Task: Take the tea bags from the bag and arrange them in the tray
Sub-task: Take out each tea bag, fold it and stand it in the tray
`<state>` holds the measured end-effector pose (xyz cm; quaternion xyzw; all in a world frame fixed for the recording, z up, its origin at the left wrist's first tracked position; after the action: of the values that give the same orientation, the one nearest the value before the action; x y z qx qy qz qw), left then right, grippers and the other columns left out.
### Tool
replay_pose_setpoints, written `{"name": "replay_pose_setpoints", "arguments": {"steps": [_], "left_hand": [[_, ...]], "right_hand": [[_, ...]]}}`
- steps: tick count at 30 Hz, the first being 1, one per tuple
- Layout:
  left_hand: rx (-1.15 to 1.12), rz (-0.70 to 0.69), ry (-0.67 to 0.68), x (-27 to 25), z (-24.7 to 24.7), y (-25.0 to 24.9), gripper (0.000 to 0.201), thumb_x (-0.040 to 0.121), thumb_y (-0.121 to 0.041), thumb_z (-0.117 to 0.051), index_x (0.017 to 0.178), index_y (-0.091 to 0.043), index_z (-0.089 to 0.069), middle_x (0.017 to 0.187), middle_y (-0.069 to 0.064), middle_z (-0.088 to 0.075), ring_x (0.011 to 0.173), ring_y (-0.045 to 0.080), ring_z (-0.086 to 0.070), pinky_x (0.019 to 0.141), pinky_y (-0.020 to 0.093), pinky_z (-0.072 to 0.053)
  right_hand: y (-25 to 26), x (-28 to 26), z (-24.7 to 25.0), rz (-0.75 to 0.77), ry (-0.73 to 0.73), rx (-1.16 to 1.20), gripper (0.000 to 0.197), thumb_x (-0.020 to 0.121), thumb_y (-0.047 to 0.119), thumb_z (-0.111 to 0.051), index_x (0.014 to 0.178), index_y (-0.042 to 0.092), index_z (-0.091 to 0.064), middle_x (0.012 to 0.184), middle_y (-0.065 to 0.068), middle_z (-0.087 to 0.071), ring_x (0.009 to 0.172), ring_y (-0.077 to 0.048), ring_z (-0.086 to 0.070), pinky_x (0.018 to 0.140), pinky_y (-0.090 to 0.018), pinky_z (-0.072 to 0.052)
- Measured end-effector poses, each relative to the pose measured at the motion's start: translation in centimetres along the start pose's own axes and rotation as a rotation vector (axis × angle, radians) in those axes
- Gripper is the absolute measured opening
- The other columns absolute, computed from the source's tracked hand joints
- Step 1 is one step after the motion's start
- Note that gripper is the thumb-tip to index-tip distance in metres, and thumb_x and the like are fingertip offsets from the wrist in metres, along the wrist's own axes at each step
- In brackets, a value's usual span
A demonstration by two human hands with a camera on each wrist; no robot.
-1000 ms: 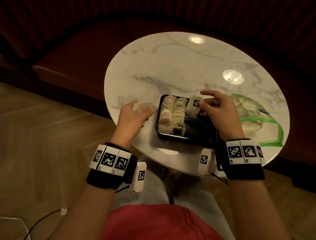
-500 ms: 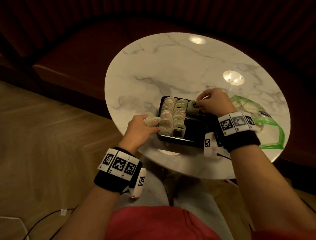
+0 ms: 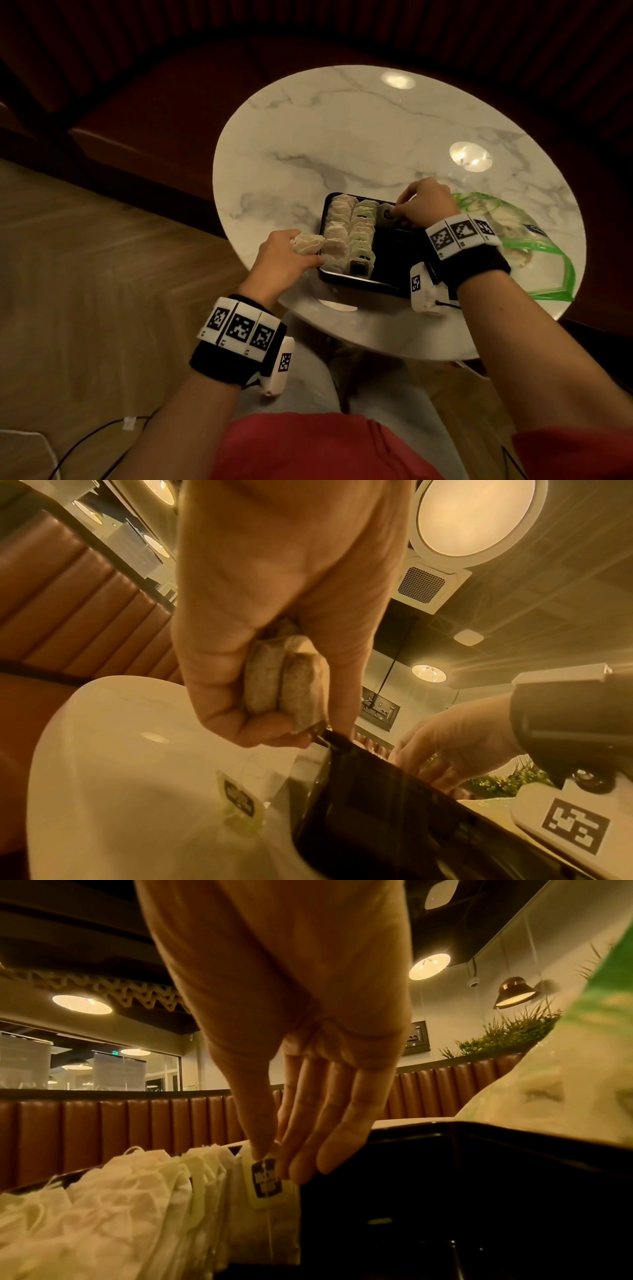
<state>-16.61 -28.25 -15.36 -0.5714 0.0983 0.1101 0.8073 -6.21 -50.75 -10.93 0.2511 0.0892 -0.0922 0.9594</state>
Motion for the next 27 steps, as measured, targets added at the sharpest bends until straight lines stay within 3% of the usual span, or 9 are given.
{"name": "replay_pose_setpoints", "arguments": {"steps": [3,6,9,13,17,20,23,27], "left_hand": [[-0.004,0.002,-0.002,0.1,0.0,0.1,0.023,0.072,-0.014,-0.084,0.091,-0.009,-0.071,0.084,0.011,-0.071,0.087,0.030,-0.068,0.083,0.050,-0.056],[-0.006,-0.002,0.000,0.1,0.0,0.1,0.021,0.072,-0.014,-0.084,0.089,-0.011,-0.071,0.086,0.012,-0.072,0.088,0.031,-0.068,0.083,0.050,-0.056],[-0.013,-0.004,0.004,0.1,0.1,0.0,0.017,0.073,-0.016,-0.084,0.081,-0.019,-0.069,0.079,0.007,-0.070,0.078,0.025,-0.066,0.079,0.044,-0.056],[-0.041,0.005,0.006,0.0,0.4,-0.2,0.015,0.076,-0.016,-0.082,0.085,-0.017,-0.070,0.083,0.009,-0.071,0.079,0.026,-0.067,0.068,0.040,-0.058],[-0.089,-0.009,0.003,-0.5,0.9,-1.3,0.015,0.077,-0.019,-0.081,0.078,-0.021,-0.066,0.066,-0.003,-0.064,0.064,0.012,-0.059,0.056,0.023,-0.046],[-0.206,0.004,0.022,-1.0,0.9,-2.4,0.013,0.079,-0.018,-0.079,0.085,-0.018,-0.068,0.069,0.000,-0.064,0.063,0.011,-0.058,0.052,0.020,-0.045],[-0.328,0.036,0.074,-1.5,0.6,-3.3,0.023,0.085,-0.016,-0.074,0.106,-0.011,-0.069,0.081,0.003,-0.069,0.068,0.013,-0.063,0.052,0.018,-0.047],[-0.467,0.067,0.142,-2.2,0.3,-4.1,0.020,0.088,-0.010,-0.068,0.109,-0.012,-0.067,0.081,0.003,-0.071,0.064,0.012,-0.068,0.050,0.019,-0.049]], "right_hand": [[0.2,0.2,0.2,0.002,-0.023,-0.008,0.023,0.081,0.012,-0.075,0.068,0.018,-0.057,0.096,-0.017,-0.070,0.092,-0.031,-0.068,0.087,-0.044,-0.056],[0.3,0.2,0.3,-0.001,-0.006,0.011,0.026,0.080,0.008,-0.074,0.066,0.020,-0.055,0.095,-0.017,-0.070,0.092,-0.031,-0.068,0.087,-0.046,-0.056],[0.2,0.3,0.5,0.000,0.023,0.027,0.022,0.081,0.005,-0.073,0.070,0.017,-0.058,0.082,-0.013,-0.069,0.083,-0.028,-0.071,0.083,-0.043,-0.058],[0.3,0.3,1.1,0.000,0.048,0.027,0.012,0.083,0.003,-0.070,0.080,0.012,-0.064,0.069,-0.005,-0.065,0.064,-0.017,-0.066,0.074,-0.033,-0.059],[1.0,-0.4,2.2,0.048,0.059,0.035,0.009,0.083,0.005,-0.071,0.083,0.013,-0.066,0.083,-0.010,-0.069,0.068,-0.017,-0.065,0.067,-0.028,-0.056],[2.6,-2.0,2.6,0.166,0.143,0.114,0.009,0.085,0.015,-0.073,0.082,0.020,-0.066,0.093,-0.008,-0.071,0.080,-0.019,-0.069,0.076,-0.032,-0.058],[5.1,-5.2,2.4,0.396,0.313,0.262,0.014,0.086,0.023,-0.073,0.098,0.016,-0.070,0.092,-0.001,-0.073,0.085,-0.018,-0.070,0.075,-0.027,-0.057],[7.3,-8.6,1.6,0.608,0.428,0.399,0.020,0.086,0.018,-0.072,0.103,0.009,-0.071,0.099,-0.010,-0.072,0.089,-0.024,-0.068,0.078,-0.028,-0.054]]}}
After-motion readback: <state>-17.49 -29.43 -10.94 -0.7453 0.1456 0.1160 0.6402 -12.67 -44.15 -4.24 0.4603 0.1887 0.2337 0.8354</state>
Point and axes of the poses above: each hand's wrist, its own x-axis towards the middle knuckle, its own z-axis out of the back of the hand, y = z × x, the point moved 3 cm from there along x, towards the middle knuckle
